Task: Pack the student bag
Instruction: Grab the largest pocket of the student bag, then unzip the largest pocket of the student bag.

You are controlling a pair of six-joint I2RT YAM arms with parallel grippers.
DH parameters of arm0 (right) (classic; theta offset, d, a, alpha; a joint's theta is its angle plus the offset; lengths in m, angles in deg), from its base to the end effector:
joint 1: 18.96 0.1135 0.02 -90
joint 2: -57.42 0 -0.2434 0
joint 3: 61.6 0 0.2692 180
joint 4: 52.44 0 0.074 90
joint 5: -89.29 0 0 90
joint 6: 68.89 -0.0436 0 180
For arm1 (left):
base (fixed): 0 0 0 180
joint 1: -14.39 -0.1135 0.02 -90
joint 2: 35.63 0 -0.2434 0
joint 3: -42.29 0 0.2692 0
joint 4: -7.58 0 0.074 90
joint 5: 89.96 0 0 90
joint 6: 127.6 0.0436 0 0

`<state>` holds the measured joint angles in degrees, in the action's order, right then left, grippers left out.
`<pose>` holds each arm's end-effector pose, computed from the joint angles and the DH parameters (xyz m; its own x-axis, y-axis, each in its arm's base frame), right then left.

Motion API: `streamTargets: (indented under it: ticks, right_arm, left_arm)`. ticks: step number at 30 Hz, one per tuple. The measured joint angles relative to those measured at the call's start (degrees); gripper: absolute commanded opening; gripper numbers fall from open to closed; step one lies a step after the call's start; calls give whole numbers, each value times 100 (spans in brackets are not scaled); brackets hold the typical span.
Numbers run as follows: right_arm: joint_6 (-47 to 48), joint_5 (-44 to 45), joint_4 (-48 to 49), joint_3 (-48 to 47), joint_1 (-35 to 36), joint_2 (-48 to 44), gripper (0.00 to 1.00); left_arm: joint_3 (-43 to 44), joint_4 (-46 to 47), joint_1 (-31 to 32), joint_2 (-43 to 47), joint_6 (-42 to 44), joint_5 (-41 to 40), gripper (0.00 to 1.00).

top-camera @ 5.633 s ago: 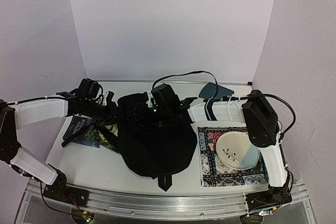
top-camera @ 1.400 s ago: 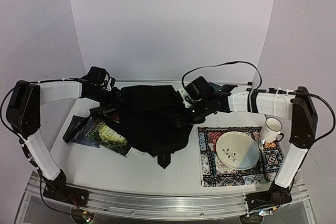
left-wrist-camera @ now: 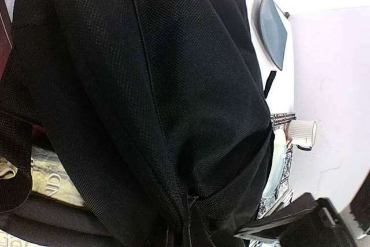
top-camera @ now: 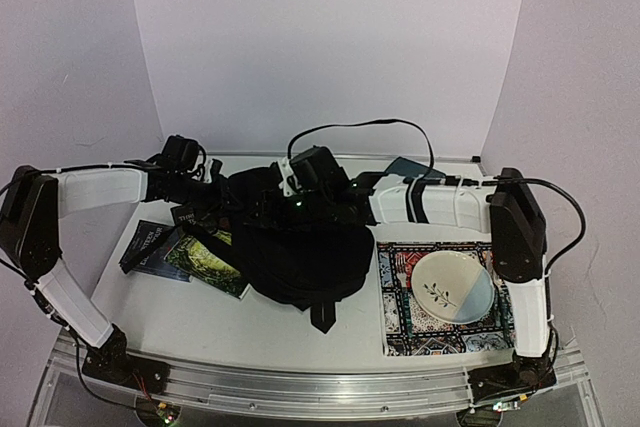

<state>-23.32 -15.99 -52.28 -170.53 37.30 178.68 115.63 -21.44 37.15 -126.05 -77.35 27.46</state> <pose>0.2808 0.4411 0.2396 -0.7453 0.0999 -0.6592 -0.5930 0.3524 0.7240 0.3217 -0.1567 0.1966 -0.9187 -0.2301 -0.3209 0.0655 0.7126 -0.6985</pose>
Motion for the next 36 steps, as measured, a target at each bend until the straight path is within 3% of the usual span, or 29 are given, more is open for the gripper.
streamTargets:
  ticks: [3, 7, 9, 23, 34, 36]
  right_arm:
    - [-135, -115, 75, -37, 12, 113, 43]
    - [-239, -218, 89, -37, 25, 145, 9]
    - [-234, -248, 151, -30, 29, 145, 0]
    - [263, -335, 21, 1235, 71, -823, 0]
    - [1065, 41, -1023, 2221, 113, -1882, 0]
    - [1147, 138, -1095, 2235, 99, -1894, 0]
  left_arm:
    - [-29, 26, 32, 19, -74, -7, 0]
    - [-82, 76, 36, 28, -85, -45, 0]
    - [-99, 88, 36, 32, -83, -63, 0]
    - [-3, 89, 16, -154, 204, -319, 0]
    - [1300, -475, -500, -1290, 1059, -661, 0]
    - [1554, -584, -593, -1485, 1199, -668, 7]
